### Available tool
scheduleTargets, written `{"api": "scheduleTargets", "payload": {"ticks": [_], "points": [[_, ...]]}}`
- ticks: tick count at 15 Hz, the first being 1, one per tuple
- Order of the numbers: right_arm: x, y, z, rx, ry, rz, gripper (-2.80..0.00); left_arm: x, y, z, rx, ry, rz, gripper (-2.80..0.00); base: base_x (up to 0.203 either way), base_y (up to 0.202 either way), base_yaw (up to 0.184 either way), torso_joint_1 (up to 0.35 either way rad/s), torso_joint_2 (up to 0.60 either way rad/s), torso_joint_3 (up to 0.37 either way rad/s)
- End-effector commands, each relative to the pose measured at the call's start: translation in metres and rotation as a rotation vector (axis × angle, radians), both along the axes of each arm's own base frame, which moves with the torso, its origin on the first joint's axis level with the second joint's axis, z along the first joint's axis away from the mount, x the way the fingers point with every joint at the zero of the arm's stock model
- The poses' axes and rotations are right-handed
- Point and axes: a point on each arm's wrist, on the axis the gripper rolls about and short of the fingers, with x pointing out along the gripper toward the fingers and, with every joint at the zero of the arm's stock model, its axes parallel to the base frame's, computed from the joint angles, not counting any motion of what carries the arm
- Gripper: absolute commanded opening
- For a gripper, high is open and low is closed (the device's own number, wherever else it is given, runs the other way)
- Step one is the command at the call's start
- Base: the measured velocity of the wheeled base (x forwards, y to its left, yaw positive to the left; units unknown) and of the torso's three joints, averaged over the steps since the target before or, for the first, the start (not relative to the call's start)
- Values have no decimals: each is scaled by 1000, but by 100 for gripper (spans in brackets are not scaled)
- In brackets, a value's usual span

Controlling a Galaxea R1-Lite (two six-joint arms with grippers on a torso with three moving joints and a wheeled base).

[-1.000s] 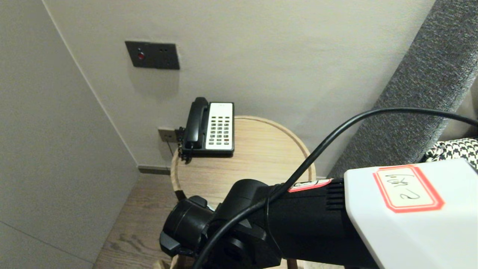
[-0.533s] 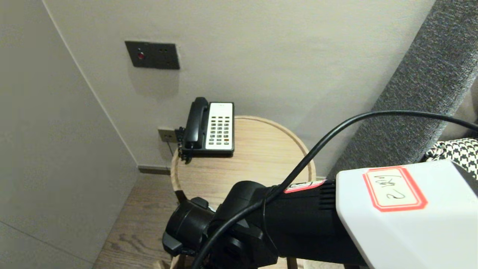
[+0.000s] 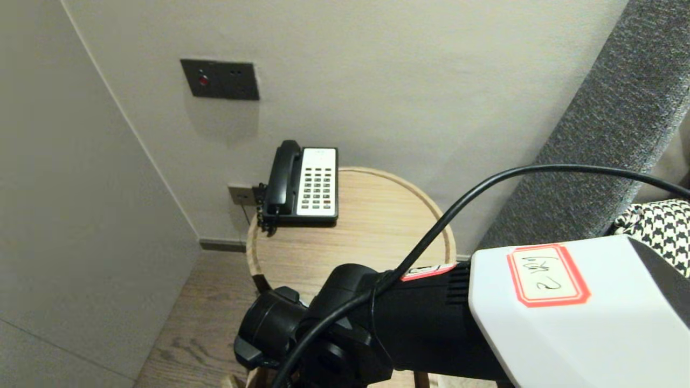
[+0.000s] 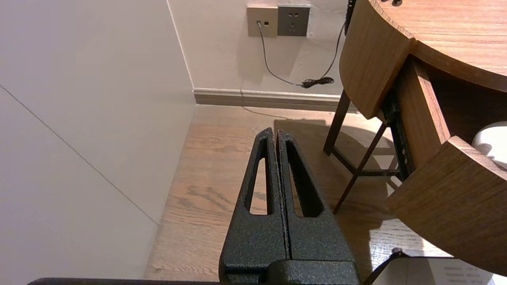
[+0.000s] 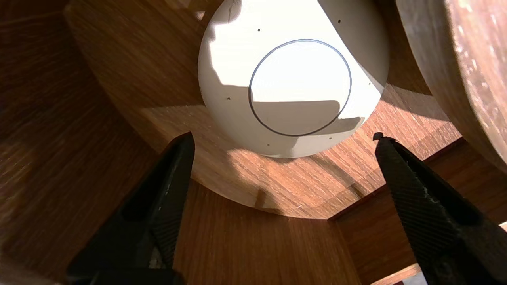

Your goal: Take the remote control out of the drawer one by one and place them on the table

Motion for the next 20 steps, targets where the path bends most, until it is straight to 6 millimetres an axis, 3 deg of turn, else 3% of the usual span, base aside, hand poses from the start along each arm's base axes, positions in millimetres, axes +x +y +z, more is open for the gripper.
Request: {"api": "scheduleTargets", "payload": {"ticks": [1, 20], "points": [[2, 2, -6, -14, 3, -1, 0, 0, 0, 0, 1, 0, 1, -280, 0, 0, 0, 0, 0, 0], [19, 15, -32, -58, 8, 21, 0, 0, 0, 0, 1, 0, 1, -280, 0, 0, 0, 0, 0, 0]]}}
